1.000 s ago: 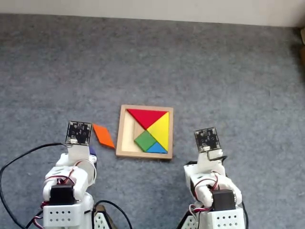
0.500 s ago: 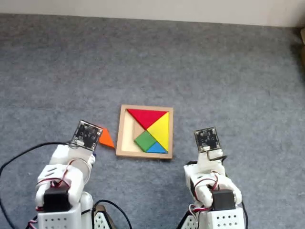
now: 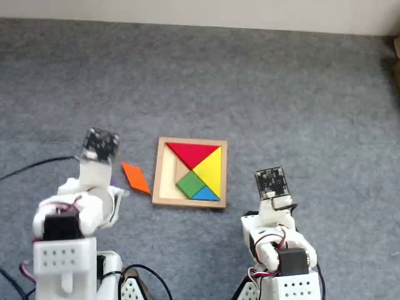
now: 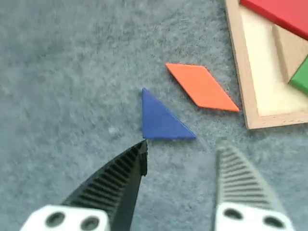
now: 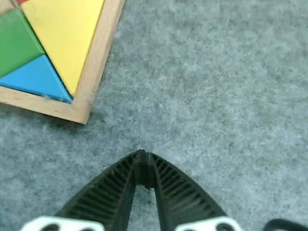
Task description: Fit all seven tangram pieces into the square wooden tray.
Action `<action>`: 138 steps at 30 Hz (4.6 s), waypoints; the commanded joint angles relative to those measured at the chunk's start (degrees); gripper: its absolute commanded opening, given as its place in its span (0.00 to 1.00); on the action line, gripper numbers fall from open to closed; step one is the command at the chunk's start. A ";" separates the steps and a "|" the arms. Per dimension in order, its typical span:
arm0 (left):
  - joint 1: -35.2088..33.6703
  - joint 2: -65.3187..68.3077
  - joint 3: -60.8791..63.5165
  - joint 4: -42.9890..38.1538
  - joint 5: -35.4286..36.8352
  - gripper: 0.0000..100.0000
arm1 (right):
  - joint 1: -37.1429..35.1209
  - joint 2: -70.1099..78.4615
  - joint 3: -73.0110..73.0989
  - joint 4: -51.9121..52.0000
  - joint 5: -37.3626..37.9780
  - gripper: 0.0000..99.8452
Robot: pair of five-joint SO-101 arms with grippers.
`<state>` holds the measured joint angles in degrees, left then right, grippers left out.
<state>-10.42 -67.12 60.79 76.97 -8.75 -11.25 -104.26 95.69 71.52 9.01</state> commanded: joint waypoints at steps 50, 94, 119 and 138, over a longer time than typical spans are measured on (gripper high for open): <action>9.63 63.52 -24.92 -21.45 20.04 0.18 | 0.84 -1.19 8.57 0.40 -0.18 0.01; 6.81 77.32 -35.56 -12.48 11.96 0.13 | 0.84 -1.45 8.57 0.48 -0.18 0.01; 22.64 56.57 -33.10 -15.03 21.10 0.07 | 0.75 -1.36 8.57 0.48 -0.18 0.01; 24.31 56.66 -26.68 -22.95 23.47 0.23 | 0.75 -1.36 8.57 0.48 -0.18 0.01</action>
<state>12.79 -7.96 34.33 54.81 14.29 -11.25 -104.26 95.69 71.52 9.01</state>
